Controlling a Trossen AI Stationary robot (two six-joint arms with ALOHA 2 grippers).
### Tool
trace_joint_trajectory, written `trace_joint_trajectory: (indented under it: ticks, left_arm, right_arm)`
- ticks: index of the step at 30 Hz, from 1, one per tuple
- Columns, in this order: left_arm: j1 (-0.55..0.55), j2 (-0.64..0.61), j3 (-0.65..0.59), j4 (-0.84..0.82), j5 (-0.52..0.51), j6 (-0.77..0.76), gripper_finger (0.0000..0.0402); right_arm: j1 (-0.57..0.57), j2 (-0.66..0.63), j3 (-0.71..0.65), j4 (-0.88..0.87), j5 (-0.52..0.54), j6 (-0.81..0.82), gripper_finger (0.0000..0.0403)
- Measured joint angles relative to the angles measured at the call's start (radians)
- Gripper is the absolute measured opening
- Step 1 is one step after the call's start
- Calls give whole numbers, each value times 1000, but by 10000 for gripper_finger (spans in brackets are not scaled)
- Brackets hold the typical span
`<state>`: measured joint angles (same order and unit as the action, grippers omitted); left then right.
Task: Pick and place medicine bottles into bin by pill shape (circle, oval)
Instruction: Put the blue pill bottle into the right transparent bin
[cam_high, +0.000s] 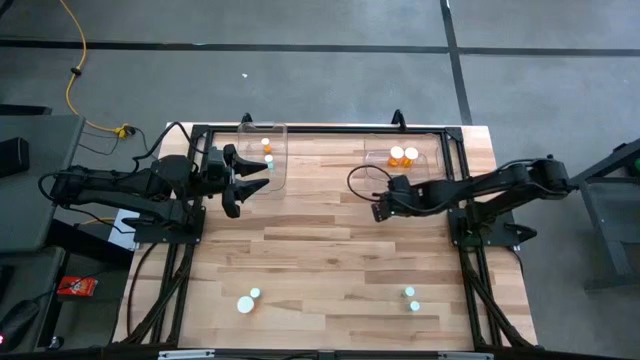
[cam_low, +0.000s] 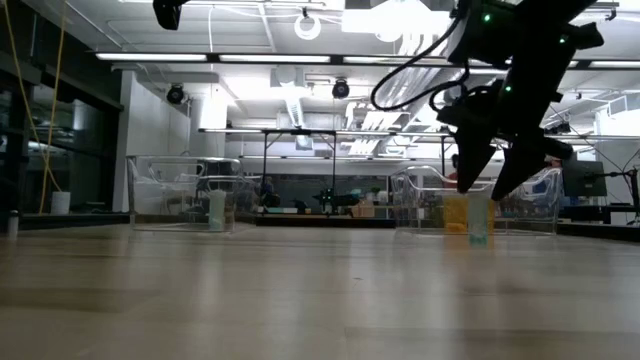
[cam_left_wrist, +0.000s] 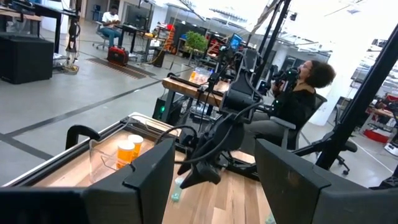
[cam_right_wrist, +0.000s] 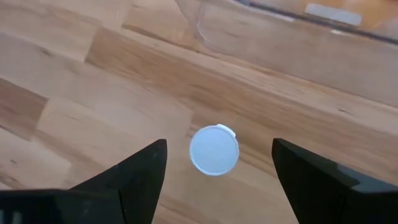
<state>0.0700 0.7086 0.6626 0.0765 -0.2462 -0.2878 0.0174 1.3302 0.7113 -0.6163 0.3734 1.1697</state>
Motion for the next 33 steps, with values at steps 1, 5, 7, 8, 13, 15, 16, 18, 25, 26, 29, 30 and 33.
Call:
trace_joint_trajectory:
  ticks: [1, 5, 7, 8, 13, 15, 16, 18, 25, 26, 29, 30, 33]
  left_arm:
    - [0, 0, 0, 0, 0, 0, 211]
    - [0, 0, 0, 0, 0, 2, 211]
    - [0, 0, 0, 0, 0, 2, 211]
    - [0, 0, 0, 0, 0, 1, 211]
    - [0, 0, 0, -1, 0, 2, 211]
    - [0, 0, 0, -1, 0, 2, 211]
    - [0, 0, 0, -1, 0, 2, 211]
    - [0, 0, 0, -1, 0, 2, 211]
    - [0, 0, 0, -3, 0, 2, 211]
    - [0, 0, 0, -3, 0, 2, 211]
    - [0, 0, 0, -5, 0, 2, 211]
    - [0, 0, 0, -5, 0, 2, 211]
    - [0, 5, 1, -5, 0, 2, 211]
  right_arm:
    - [0, 13, 0, 9, -3, -4, 282]
    - [0, 60, 0, 26, -8, -2, 275]
    - [0, 77, 0, 35, -6, 3, 263]
    - [0, 83, 0, 43, -6, 4, 256]
    - [0, 88, 0, 57, 14, 4, 212]
    - [0, 88, 0, 56, 20, 4, 194]
    - [0, 88, 0, 56, 21, 4, 186]
    - [0, 88, 0, 56, 24, 2, 169]
    - [0, 84, 1, 55, 10, -13, 114]
    - [0, 82, 6, 50, 8, -26, 107]
    - [3, 67, 41, 51, 1, -88, 92]
    - [3, 63, 59, 54, 1, -116, 90]
    - [3, 47, 120, 58, -3, -206, 90]
